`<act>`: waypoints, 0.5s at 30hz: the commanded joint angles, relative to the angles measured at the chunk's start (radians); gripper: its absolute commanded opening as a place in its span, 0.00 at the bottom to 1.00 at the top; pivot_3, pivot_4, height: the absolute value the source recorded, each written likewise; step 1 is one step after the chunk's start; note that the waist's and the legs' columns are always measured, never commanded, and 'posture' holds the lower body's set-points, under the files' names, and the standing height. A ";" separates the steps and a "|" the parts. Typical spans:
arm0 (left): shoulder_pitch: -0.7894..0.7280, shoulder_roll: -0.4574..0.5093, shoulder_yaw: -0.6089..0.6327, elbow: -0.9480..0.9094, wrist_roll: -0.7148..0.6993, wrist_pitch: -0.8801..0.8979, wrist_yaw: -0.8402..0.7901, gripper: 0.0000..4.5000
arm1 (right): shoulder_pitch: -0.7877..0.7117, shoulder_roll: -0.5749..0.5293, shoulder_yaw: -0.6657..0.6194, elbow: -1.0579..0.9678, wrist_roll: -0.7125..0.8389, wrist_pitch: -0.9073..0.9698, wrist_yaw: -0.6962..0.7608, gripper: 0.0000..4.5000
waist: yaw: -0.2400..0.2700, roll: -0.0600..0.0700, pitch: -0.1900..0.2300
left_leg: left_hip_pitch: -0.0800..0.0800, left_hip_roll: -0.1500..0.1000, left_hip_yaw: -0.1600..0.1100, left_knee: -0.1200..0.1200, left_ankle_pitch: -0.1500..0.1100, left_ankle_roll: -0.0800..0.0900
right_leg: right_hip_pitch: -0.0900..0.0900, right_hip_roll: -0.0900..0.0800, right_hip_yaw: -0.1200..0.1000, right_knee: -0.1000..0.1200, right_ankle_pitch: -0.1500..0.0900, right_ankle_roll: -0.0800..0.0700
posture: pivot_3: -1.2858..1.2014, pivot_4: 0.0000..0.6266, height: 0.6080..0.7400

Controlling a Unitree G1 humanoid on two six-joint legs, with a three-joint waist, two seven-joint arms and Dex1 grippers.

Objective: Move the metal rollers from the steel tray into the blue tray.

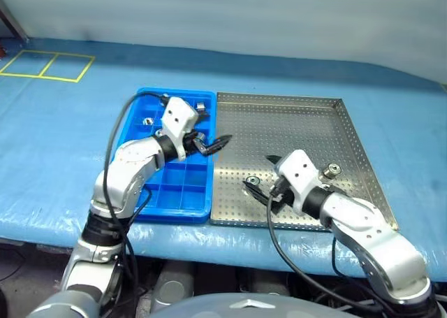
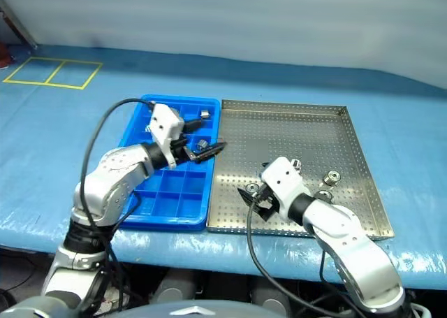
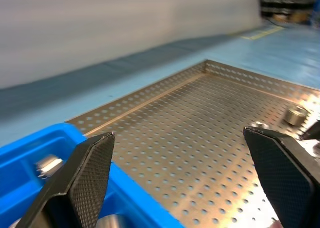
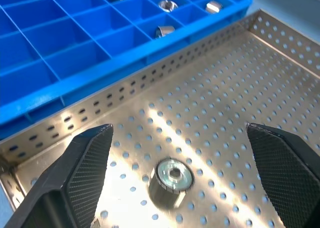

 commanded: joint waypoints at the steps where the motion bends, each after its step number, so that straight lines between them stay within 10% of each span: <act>1: -0.071 0.023 -0.112 0.070 0.011 -0.032 -0.141 1.00 | 0.049 -0.005 -0.046 -0.075 -0.007 0.009 -0.030 1.00 | -0.010 0.000 0.000 | 0.000 0.000 0.000 0.000 0.000 0.000 | 0.000 0.000 0.000 0.000 0.000 0.000 | 0.55 0.24 1.00; 15: -0.273 -0.052 -0.398 0.464 0.211 -0.197 -0.384 1.00 | 0.184 0.061 -0.066 -0.172 -0.028 0.022 -0.143 1.00 | -0.072 0.000 0.000 | 0.000 -0.001 0.002 0.001 0.000 0.000 | -0.001 0.001 0.002 0.000 -0.001 0.001 | 0.50 0.24 1.00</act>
